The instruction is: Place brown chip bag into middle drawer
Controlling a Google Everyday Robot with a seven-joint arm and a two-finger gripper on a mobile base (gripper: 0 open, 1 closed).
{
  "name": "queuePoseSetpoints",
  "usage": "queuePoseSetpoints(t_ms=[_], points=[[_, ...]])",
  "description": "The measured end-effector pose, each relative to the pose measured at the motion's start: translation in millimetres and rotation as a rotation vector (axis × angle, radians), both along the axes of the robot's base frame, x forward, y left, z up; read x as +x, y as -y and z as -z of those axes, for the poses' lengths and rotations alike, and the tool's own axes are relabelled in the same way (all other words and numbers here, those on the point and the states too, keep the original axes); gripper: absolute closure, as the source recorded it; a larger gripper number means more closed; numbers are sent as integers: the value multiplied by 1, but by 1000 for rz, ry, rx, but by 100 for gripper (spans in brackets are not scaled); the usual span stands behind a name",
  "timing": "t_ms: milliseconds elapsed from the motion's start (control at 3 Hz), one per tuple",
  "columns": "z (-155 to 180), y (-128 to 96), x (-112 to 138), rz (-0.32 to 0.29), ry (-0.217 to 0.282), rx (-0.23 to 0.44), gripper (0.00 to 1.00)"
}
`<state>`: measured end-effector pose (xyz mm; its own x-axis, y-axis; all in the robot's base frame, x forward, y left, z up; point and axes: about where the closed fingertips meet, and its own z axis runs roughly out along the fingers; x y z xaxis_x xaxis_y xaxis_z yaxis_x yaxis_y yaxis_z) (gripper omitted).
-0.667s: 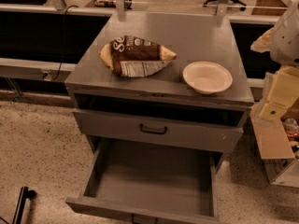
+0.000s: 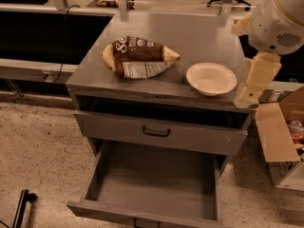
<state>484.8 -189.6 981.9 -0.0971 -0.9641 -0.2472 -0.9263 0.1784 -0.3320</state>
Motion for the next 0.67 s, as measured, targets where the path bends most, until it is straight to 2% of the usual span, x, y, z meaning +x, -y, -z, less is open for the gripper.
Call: queuePoseSetpoints(t_ms=[333,667], points=[[7,-54,56,-125,72,47,0],[12,-112,100,-224,114,78,0]])
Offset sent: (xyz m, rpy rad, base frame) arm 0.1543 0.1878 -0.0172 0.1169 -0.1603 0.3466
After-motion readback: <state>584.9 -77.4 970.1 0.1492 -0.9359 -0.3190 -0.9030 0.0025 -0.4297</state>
